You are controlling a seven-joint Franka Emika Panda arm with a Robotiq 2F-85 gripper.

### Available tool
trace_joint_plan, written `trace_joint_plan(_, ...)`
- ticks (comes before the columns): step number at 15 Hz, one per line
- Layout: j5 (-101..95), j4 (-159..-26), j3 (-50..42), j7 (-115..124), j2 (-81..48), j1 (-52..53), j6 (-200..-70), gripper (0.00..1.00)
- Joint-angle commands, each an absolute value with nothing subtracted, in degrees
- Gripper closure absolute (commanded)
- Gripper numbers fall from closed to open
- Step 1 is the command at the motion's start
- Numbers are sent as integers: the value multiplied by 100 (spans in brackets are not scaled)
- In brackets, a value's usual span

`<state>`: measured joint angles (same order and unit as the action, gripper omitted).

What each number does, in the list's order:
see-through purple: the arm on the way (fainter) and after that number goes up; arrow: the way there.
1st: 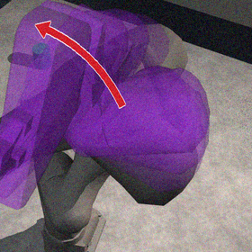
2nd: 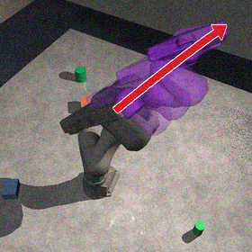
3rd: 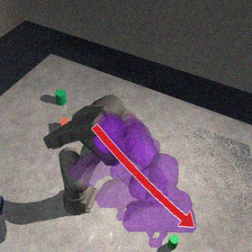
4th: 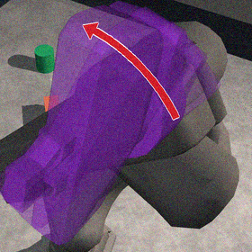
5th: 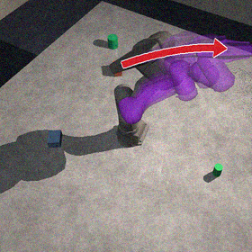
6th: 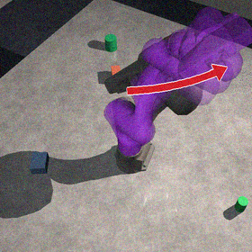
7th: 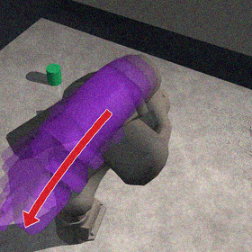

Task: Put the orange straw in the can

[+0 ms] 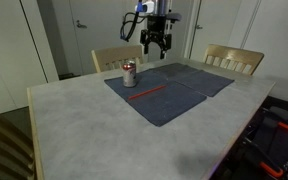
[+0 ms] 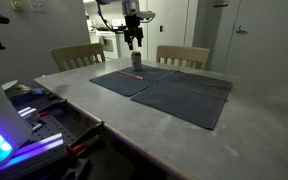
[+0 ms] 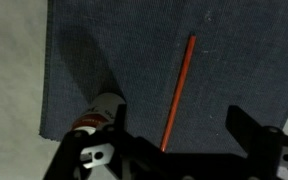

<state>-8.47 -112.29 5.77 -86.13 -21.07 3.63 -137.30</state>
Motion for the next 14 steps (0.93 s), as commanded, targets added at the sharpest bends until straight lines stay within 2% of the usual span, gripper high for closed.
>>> trace_joint_plan(1, -497, -10785, 789, -9010, -2653, 80, -13750, 0)
trace_joint_plan(14, -285, -11003, 842, -8387, -2909, 70, -13732, 0)
